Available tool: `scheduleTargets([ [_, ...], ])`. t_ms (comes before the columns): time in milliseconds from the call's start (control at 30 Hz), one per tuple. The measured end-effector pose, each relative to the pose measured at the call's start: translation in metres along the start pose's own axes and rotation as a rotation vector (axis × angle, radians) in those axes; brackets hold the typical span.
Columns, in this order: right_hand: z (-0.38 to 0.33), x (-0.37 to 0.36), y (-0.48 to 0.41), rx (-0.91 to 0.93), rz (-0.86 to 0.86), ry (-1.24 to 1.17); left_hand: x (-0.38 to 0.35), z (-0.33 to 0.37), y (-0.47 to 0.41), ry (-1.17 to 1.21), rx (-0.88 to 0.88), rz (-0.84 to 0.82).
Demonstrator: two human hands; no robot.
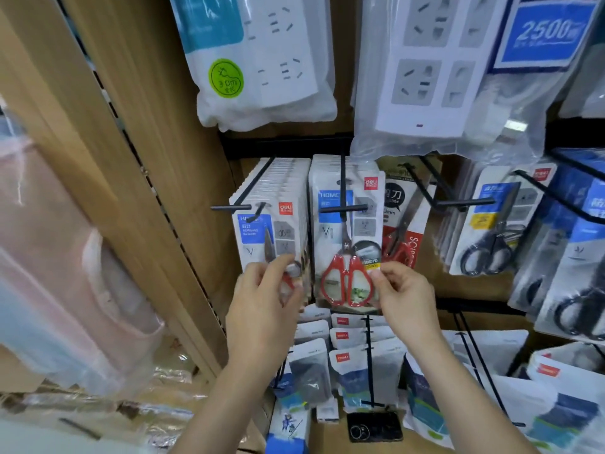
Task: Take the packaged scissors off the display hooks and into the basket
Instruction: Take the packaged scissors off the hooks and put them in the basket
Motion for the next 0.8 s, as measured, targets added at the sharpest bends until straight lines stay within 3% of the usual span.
scheduleTargets([
  [200, -0.008, 0.001, -0.024, 0.056, -0.087, 0.404, -0.005, 0.006, -0.008, -0.175, -0.050, -0.048],
  [367, -0.005, -0.002, -0.032, -0.029, -0.140, 0.158, -0.008, 0.010, -0.006, -0.214, -0.045, -0.033],
  [700, -0.005, -0.005, -0.021, 0.110, -0.175, 0.360, -0.010, 0.006, 0.002, -0.225, -0.012, -0.020],
  [800, 0.003, 0.001, -0.025, 0.069, -0.148, 0.231, -0.014, 0.009, 0.008, -0.214, -0.016, -0.014],
])
Point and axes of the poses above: each hand's wrist, its own y-axis away from the middle knuckle, its own x-axis out of the back of the hand, z = x × y, the point moved 4 cm from there along -y, towards the middle knuckle, and after that the axes turned 4 degrees about -z, right-handed, at the moved point
